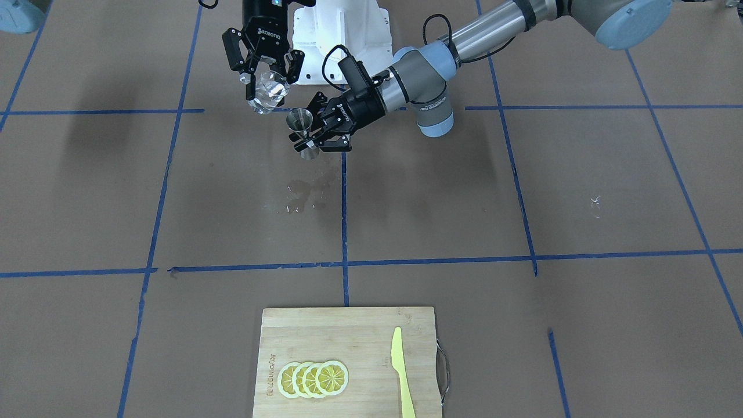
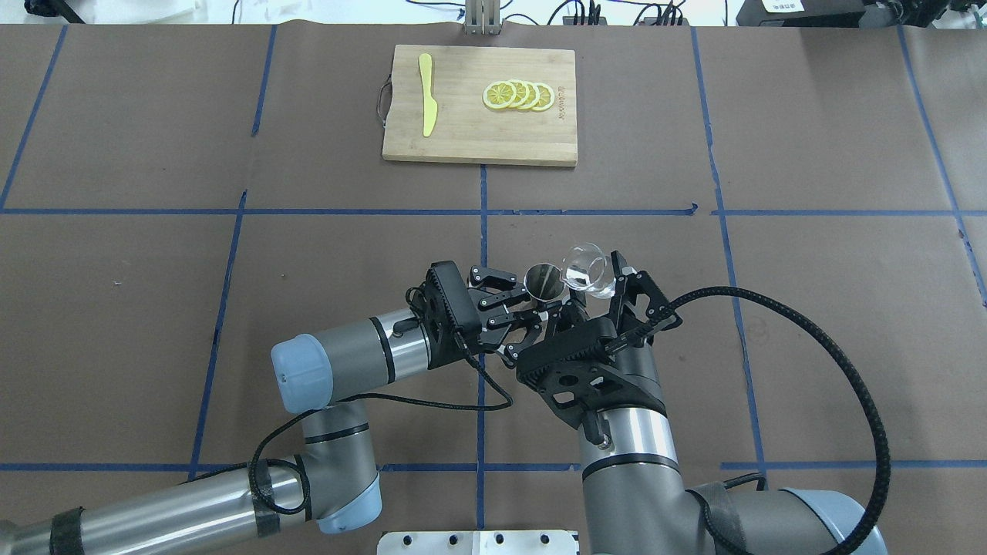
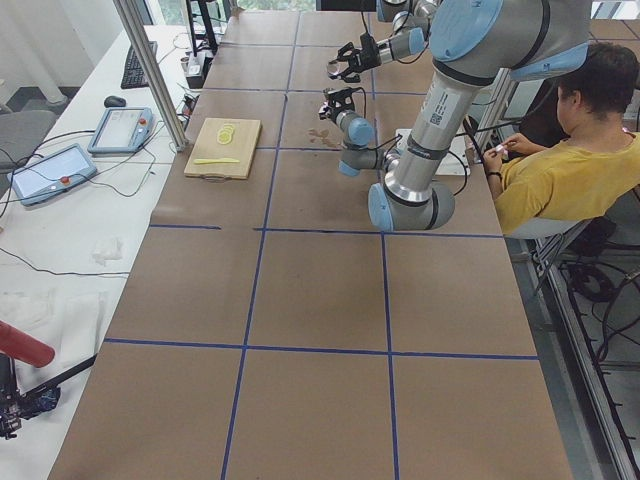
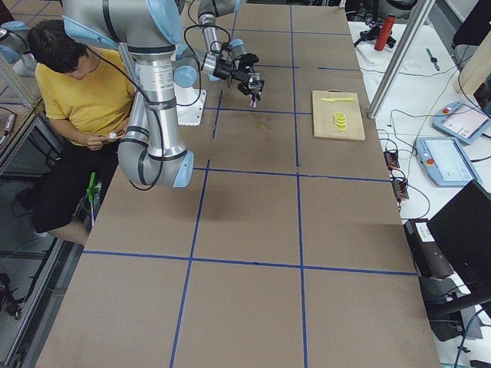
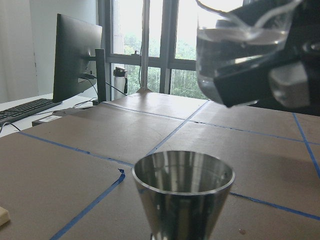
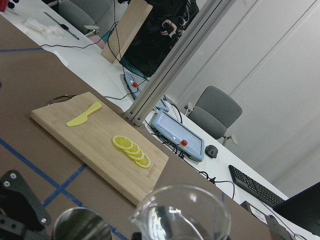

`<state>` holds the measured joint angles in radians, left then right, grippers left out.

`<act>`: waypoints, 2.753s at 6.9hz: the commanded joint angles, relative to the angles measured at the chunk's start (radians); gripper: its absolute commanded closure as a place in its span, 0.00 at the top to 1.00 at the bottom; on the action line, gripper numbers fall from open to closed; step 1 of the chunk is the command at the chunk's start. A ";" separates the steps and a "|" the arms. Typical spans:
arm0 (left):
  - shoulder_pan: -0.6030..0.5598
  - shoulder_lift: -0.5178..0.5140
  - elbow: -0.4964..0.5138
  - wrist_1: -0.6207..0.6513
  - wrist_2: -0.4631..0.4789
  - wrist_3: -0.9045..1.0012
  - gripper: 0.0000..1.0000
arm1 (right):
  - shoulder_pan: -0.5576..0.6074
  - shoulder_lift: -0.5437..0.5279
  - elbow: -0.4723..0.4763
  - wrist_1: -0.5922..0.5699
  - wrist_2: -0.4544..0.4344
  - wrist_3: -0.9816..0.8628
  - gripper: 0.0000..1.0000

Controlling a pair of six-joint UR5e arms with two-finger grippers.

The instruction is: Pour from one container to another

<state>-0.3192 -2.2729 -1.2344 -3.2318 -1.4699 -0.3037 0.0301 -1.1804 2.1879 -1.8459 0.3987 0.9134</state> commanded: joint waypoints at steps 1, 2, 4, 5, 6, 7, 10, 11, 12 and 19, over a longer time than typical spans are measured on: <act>0.000 -0.008 0.018 -0.016 0.000 0.000 0.00 | 0.004 0.002 0.006 -0.029 0.000 -0.001 0.00; 0.002 -0.013 0.019 -0.016 -0.001 0.000 0.00 | 0.007 0.002 0.006 -0.029 0.000 -0.014 0.00; 0.006 -0.025 0.019 -0.014 -0.001 0.000 0.00 | 0.010 0.002 0.006 -0.029 0.000 -0.028 0.00; 0.008 -0.031 0.024 -0.014 0.000 0.000 0.00 | 0.008 0.002 0.006 -0.029 0.000 -0.028 0.00; 0.008 -0.042 0.038 -0.016 -0.001 0.000 0.00 | 0.010 0.002 0.006 -0.029 0.000 -0.028 0.00; 0.009 -0.043 0.039 -0.016 -0.001 0.000 0.00 | 0.010 0.002 0.006 -0.048 0.000 -0.030 0.00; 0.014 -0.043 0.039 -0.017 -0.003 0.000 0.00 | 0.016 0.010 0.009 -0.104 0.000 -0.031 0.00; 0.014 -0.042 0.039 -0.026 -0.001 0.000 0.00 | 0.017 0.010 0.009 -0.104 0.000 -0.045 0.00; 0.015 -0.042 0.039 -0.026 -0.001 0.000 0.00 | 0.017 0.010 0.009 -0.104 0.000 -0.047 0.00; 0.023 -0.043 0.038 -0.029 0.000 0.000 0.00 | 0.022 0.027 0.009 -0.128 -0.001 -0.109 0.00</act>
<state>-0.2972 -2.3163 -1.1964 -3.2608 -1.4707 -0.3037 0.0513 -1.1607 2.1966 -1.9710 0.3973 0.8256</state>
